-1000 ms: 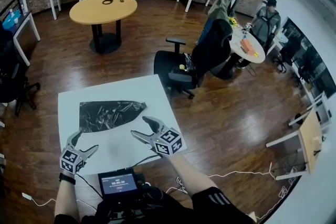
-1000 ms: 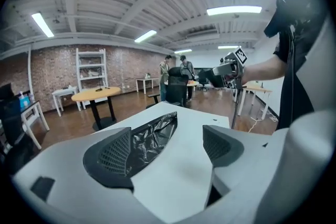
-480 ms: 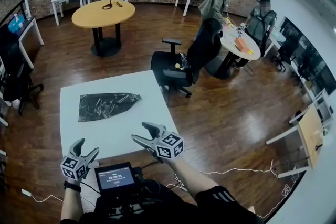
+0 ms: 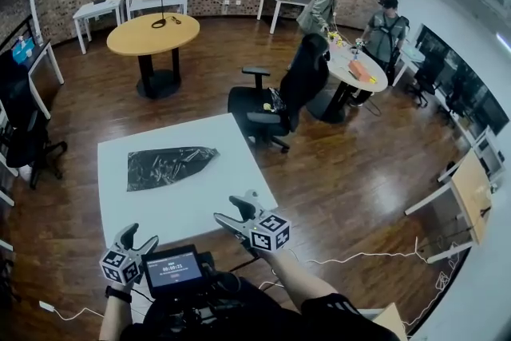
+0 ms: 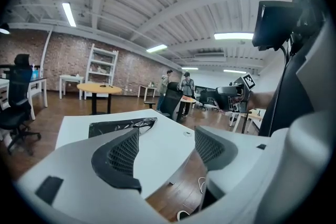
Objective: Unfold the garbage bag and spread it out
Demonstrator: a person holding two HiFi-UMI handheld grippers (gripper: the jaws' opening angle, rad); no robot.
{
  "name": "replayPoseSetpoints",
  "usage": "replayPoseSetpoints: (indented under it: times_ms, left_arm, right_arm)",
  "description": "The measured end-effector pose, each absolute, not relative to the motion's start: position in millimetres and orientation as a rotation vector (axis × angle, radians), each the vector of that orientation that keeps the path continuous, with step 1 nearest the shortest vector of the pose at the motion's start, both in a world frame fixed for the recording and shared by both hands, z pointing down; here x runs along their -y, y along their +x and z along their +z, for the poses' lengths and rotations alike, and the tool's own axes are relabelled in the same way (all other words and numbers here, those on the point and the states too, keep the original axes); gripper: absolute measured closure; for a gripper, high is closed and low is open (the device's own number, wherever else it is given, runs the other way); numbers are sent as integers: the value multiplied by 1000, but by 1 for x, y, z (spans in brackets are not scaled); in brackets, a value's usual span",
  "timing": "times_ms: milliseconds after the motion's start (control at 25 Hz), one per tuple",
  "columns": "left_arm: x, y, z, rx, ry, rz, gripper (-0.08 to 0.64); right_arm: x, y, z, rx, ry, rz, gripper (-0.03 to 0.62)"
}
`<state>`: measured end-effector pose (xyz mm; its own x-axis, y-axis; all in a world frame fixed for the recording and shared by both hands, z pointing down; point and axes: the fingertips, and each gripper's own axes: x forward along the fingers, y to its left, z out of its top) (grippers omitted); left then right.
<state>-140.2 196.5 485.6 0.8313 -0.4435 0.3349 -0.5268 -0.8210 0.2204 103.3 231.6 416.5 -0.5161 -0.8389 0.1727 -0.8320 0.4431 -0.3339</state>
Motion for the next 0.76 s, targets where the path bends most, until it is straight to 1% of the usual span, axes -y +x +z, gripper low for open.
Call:
replayPoseSetpoints:
  times_ms: [240, 760]
  left_arm:
    - [-196, -155, 484, 737, 2708, 413, 227]
    - [-194, -159, 481, 750, 2719, 393, 227]
  right_arm:
    - [-238, 104, 412, -2623, -1582, -581, 257]
    - [-242, 109, 403, -2588, -1624, -546, 261]
